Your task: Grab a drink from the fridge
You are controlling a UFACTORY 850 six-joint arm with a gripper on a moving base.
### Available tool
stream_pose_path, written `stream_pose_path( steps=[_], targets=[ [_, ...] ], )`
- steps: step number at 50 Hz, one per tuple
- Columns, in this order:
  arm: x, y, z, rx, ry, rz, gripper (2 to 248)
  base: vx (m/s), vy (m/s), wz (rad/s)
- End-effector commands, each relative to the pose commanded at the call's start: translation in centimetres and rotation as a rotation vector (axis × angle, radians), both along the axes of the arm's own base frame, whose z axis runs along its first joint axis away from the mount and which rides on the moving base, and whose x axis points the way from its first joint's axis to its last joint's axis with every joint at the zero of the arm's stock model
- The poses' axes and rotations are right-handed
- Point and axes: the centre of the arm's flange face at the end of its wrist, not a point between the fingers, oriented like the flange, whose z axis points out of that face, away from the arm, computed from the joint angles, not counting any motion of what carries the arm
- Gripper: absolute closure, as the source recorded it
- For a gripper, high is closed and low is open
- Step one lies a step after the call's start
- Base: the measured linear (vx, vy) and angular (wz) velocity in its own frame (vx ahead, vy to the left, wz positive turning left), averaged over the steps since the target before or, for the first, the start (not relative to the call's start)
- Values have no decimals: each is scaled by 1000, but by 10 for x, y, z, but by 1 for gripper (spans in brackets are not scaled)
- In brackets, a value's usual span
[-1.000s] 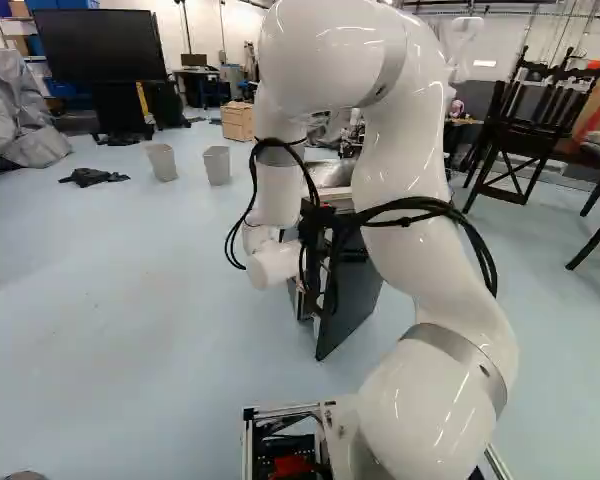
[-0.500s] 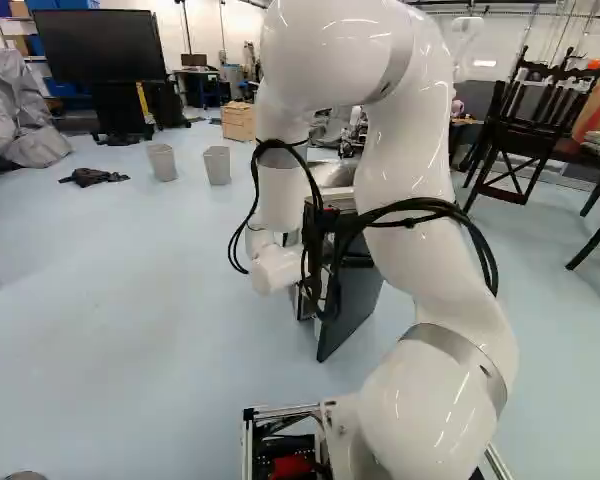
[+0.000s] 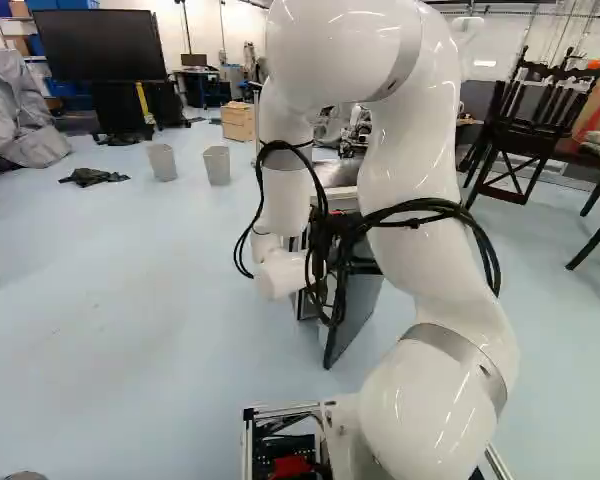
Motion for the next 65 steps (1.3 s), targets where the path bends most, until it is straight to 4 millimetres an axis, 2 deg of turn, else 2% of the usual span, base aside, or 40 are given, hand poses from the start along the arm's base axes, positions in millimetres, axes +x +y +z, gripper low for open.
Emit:
stream_pose_path(
  steps=[65],
  targets=[
    [-43, -53, 0, -67, 56, -196, 3, 0, 0, 0]
  ],
)
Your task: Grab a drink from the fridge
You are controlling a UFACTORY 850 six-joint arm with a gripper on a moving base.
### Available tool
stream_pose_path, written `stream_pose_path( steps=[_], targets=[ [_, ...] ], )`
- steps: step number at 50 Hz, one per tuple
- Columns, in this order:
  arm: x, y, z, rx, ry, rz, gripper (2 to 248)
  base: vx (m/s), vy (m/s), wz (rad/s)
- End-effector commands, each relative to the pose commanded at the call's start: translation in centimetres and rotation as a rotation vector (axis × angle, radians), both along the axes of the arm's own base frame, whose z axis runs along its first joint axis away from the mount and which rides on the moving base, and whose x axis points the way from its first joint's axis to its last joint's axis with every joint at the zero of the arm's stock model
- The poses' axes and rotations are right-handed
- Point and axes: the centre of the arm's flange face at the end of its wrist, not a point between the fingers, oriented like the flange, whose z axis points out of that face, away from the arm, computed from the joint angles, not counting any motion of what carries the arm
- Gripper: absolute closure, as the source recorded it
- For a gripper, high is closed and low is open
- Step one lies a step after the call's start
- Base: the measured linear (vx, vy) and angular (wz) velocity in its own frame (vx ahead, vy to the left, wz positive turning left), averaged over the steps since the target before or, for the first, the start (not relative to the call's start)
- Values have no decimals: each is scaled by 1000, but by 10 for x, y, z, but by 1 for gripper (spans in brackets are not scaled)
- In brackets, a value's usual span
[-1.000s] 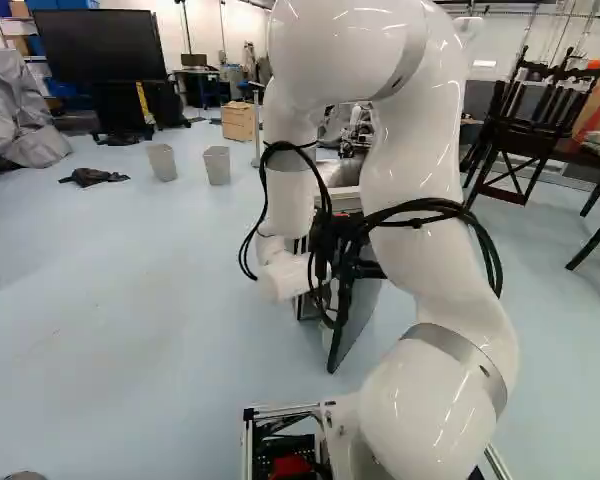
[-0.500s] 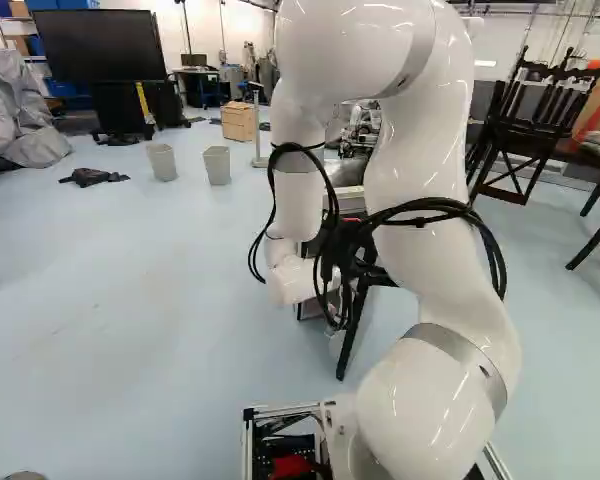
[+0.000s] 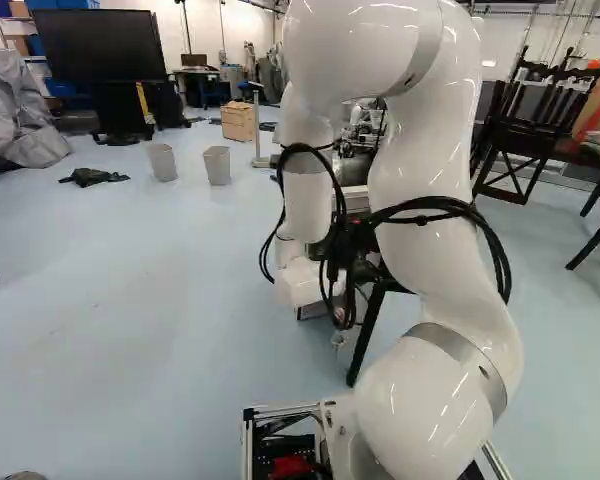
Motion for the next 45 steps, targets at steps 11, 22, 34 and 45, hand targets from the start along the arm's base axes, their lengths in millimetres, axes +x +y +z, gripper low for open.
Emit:
stream_pose_path(
  steps=[11, 22, 34, 45],
  targets=[
    [-3, -11, 1, -13, 2, -50, 3, 0, 0, 0],
    [-4, -23, 1, -18, 1, -112, 3, 0, 0, 0],
    [-3, -38, 1, -17, -3, -172, 3, 0, 0, 0],
    [0, -51, 2, -14, -9, -227, 3, 0, 0, 0]
  ],
)
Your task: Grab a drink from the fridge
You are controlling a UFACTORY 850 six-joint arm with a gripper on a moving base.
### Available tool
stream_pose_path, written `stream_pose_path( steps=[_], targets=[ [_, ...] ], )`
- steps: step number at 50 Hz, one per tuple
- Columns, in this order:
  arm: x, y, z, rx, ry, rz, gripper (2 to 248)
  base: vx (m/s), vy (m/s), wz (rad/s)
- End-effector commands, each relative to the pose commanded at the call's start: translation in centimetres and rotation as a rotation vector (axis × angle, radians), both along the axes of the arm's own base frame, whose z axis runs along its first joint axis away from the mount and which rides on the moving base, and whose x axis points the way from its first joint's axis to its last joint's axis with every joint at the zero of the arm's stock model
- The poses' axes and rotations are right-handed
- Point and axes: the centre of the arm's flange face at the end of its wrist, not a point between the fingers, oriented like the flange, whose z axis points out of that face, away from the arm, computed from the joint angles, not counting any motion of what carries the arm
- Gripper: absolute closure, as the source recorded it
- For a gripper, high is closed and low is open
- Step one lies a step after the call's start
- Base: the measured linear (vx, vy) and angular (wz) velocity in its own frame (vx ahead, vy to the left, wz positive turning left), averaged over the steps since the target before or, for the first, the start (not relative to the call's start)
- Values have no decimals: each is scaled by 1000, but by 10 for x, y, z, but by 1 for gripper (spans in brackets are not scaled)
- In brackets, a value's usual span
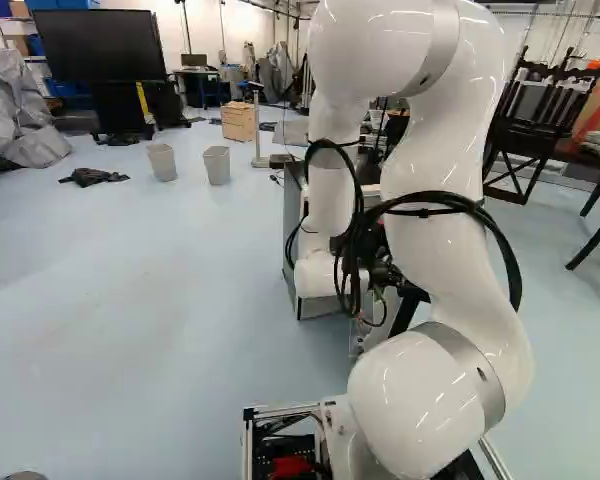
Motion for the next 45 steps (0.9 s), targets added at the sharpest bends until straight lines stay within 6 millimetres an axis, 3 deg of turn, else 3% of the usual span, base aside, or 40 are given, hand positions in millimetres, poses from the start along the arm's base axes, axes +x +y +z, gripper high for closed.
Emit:
stream_pose_path(
  steps=[45],
  targets=[
    [18, -68, 3, 8, -63, -257, 3, 0, 0, 0]
  ],
)
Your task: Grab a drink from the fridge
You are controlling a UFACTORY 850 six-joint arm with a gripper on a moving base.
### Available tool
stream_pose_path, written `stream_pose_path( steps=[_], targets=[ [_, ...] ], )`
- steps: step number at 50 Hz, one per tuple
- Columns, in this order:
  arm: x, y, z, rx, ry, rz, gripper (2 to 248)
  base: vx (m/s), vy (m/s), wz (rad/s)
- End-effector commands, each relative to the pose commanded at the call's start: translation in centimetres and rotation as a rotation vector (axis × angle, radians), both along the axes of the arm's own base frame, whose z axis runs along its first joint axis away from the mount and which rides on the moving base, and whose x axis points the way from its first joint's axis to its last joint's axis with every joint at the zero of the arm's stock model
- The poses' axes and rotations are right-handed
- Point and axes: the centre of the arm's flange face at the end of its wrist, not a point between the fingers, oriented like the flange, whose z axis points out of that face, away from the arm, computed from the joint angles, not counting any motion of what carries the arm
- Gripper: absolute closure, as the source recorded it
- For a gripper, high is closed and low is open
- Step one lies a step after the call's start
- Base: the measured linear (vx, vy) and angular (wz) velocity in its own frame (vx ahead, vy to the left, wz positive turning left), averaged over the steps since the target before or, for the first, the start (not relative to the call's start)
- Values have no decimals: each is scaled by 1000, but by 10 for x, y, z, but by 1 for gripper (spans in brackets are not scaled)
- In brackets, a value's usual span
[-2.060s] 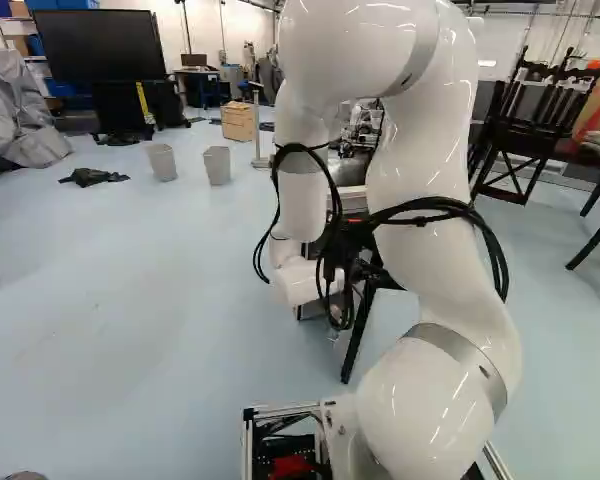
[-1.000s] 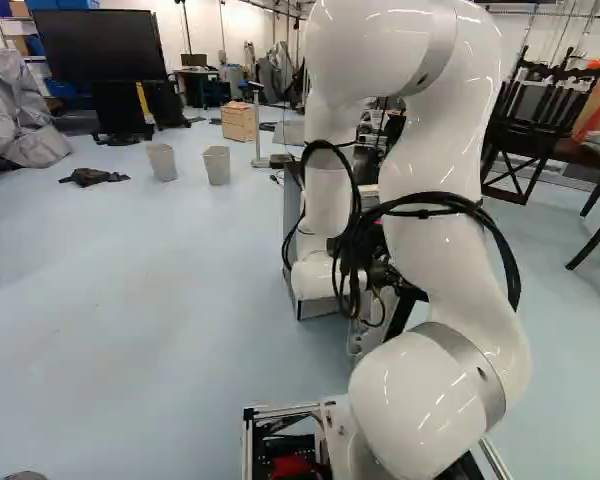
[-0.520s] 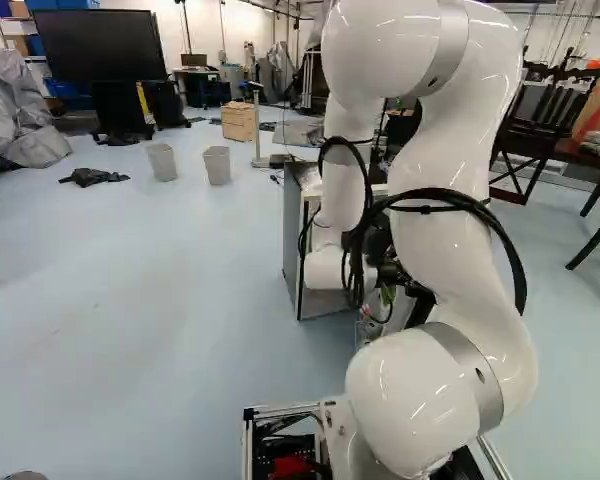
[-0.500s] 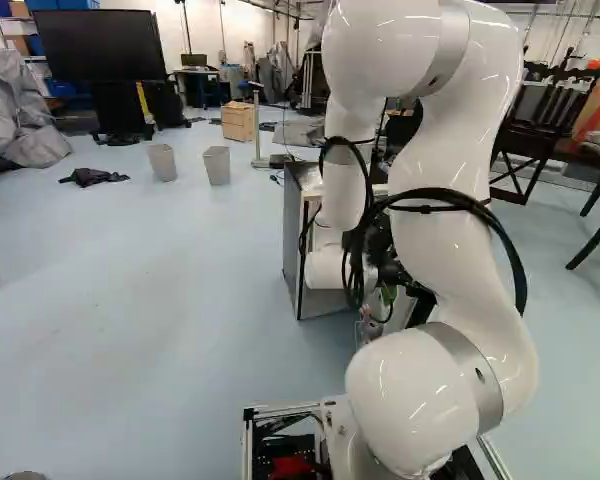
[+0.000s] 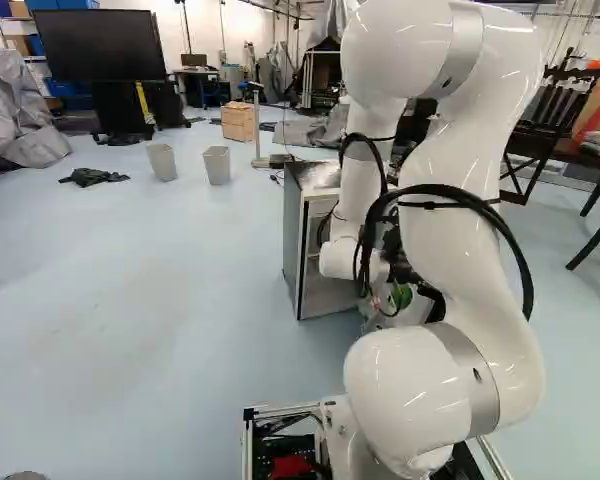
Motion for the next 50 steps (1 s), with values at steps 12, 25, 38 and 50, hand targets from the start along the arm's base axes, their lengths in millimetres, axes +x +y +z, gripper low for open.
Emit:
stream_pose_path(
  steps=[12, 25, 38, 50],
  targets=[
    [6, -21, 1, -1, -24, -69, 3, 0, 0, 0],
    [13, -44, 3, -4, -51, -143, 3, 0, 0, 0],
    [22, -68, 5, -9, -84, -209, 3, 0, 0, 0],
    [27, -75, 5, -11, -97, -225, 3, 0, 0, 0]
  ],
)
